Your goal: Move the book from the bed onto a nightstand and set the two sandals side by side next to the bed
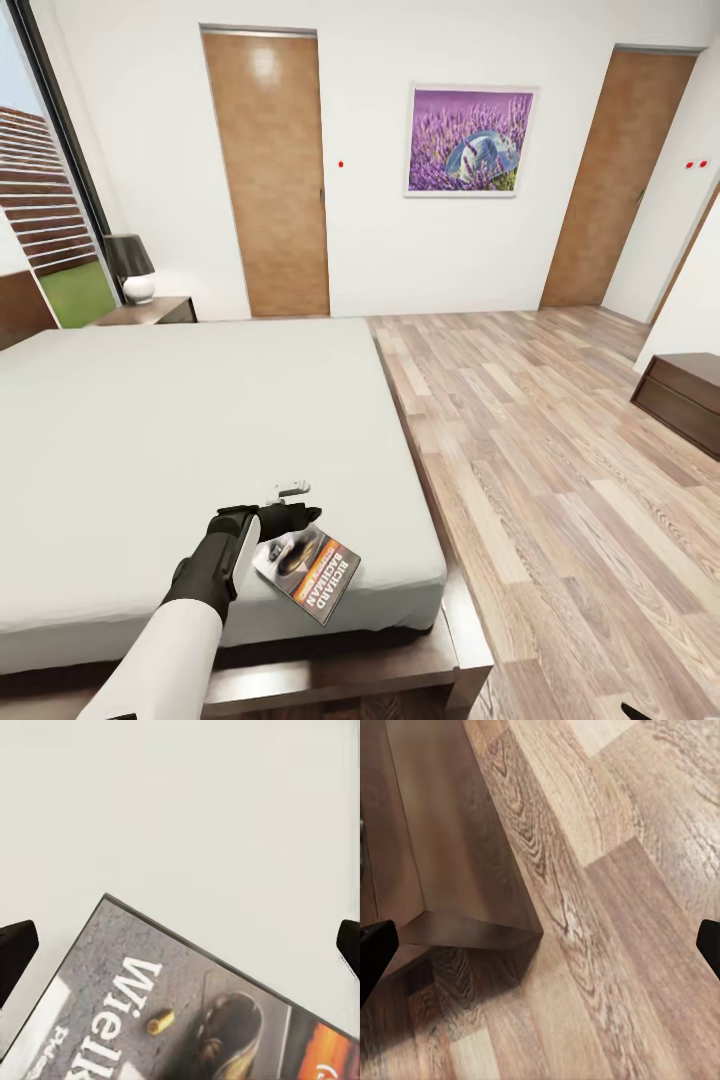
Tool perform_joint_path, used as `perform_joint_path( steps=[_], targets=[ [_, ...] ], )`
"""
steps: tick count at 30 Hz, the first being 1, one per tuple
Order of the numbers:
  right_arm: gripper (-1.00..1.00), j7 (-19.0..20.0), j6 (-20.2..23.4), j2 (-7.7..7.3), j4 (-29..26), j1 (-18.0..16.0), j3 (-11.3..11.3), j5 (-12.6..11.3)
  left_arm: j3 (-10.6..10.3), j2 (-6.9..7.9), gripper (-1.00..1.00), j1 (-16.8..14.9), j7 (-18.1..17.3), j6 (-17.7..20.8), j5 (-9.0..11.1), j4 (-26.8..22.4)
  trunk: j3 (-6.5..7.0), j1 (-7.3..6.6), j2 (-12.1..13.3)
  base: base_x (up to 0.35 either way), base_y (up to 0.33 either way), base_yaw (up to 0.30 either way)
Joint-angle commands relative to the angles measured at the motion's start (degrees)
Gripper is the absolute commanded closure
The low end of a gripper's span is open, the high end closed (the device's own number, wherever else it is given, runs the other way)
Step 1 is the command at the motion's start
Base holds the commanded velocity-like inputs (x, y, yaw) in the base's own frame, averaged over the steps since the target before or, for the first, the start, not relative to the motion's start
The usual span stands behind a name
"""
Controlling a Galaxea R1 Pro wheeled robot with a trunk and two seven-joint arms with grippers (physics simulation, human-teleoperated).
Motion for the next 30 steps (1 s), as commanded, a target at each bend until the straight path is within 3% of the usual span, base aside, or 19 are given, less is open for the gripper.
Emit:
perform_joint_path(
  steps=[1,30],
  targets=[
    [-1.00,0.20,-0.53,-0.03,0.30,-0.12,0.50,-0.48,0.36,-0.09,-1.00,-0.04,-0.53,0.23,-0.61,-0.08,0.13,-0.23,0.39,0.000,0.000,0.000],
    [-1.00,0.20,-0.44,-0.10,0.32,-0.12,0.41,-0.52,0.36,-0.09,-1.00,-0.04,-0.53,0.23,-0.61,-0.08,5.33,-6.60,12.02,0.000,0.000,0.000]
  ],
)
